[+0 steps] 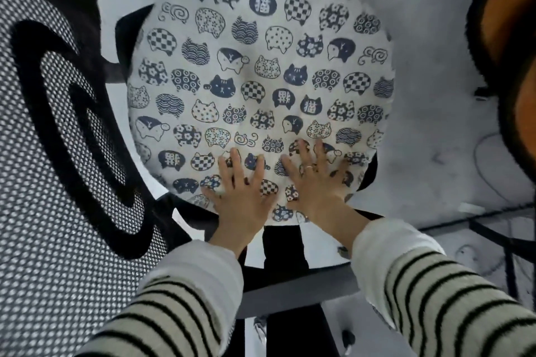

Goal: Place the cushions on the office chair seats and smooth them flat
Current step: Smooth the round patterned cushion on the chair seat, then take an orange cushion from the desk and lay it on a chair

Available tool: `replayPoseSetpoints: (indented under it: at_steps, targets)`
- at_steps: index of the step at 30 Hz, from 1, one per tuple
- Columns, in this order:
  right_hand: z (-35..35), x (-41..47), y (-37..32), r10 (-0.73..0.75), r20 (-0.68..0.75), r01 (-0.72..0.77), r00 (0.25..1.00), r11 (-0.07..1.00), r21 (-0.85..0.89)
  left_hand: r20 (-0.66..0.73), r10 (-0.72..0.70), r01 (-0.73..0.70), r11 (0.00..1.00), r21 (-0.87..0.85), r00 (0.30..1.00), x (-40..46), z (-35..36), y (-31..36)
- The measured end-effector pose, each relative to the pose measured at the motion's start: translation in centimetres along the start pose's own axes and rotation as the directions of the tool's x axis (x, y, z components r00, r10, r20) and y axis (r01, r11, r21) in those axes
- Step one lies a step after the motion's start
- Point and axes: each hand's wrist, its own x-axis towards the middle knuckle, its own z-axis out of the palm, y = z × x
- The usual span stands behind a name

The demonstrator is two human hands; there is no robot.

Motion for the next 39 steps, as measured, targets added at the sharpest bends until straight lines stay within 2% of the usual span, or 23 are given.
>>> replayPoseSetpoints:
  at_steps: [6, 8, 11, 13, 15, 18, 23, 25, 30, 33, 35, 37, 39]
  targets:
    - [1.4, 0.9, -0.6, 0.017, -0.077, -0.018, 0.997, 1.0, -0.012, -0.032, -0.043, 0.043, 0.999, 0.004, 0.999, 0.6, 0.7, 1.0]
    - [0.3, -0.3, -0.6, 0.005, -0.03, -0.006, 1.0, 1.0, -0.016, 0.04, -0.026, 0.025, 1.0, 0.012, 0.999, 0.0, -0.6, 0.7]
    - [-1.6, -2.4, 0.3, -0.044, 0.026, 0.043, 0.999, 0.999, 0.019, 0.223, -0.012, 0.005, 0.999, 0.033, 0.975, 0.0, -3.2, -0.5]
    - [-3.1, -4.2, 0.8, -0.06, 0.013, 0.059, 0.998, 0.996, 0.06, 0.257, 0.04, -0.043, 0.999, 0.006, 0.966, -0.6, -5.6, -1.3]
    - [-4.6, -6.2, 0.6, -0.053, -0.007, 0.053, 0.999, 0.981, 0.184, 0.192, 0.108, -0.094, 0.992, -0.081, 0.975, -2.0, -8.3, -1.3]
    - [-7.1, -11.1, 0.0, -0.049, -0.123, 0.098, 0.991, 0.895, 0.436, 0.111, 0.19, -0.163, 0.963, -0.214, 0.976, -6.0, -12.9, -0.3]
    - [-9.5, -18.5, 1.1, 0.102, -0.28, 0.115, 0.955, 0.739, 0.664, -0.107, 0.332, -0.346, 0.925, -0.155, 0.937, -10.9, -18.4, 1.2]
    - [-9.6, -21.2, 1.8, 0.165, -0.327, 0.138, 0.93, 0.668, 0.731, -0.145, 0.38, -0.399, 0.905, -0.144, 0.914, -11.8, -19.5, 1.8]
    - [-8.9, -28.2, 5.1, 0.402, -0.458, 0.201, 0.793, 0.537, 0.819, -0.309, 0.498, -0.524, 0.852, 0.0, 0.81, -13.6, -23.3, 6.6]
    - [-7.4, -30.6, 8.4, 0.598, -0.47, 0.213, 0.649, 0.451, 0.867, -0.376, 0.595, -0.621, 0.781, 0.062, 0.71, -14.6, -25.0, 11.1]
    - [-6.2, -31.3, 10.9, 0.72, -0.431, 0.182, 0.545, 0.4, 0.898, -0.369, 0.651, -0.667, 0.738, 0.102, 0.663, -14.7, -25.4, 13.8]
    - [-4.8, -31.4, 13.6, 0.822, -0.361, 0.157, 0.441, 0.325, 0.932, -0.339, 0.666, -0.677, 0.729, 0.102, 0.665, -14.6, -25.4, 16.5]
    - [-3.4, -31.2, 16.5, 0.895, -0.244, 0.124, 0.373, 0.213, 0.969, -0.302, 0.629, -0.644, 0.763, 0.062, 0.716, -14.2, -25.4, 19.0]
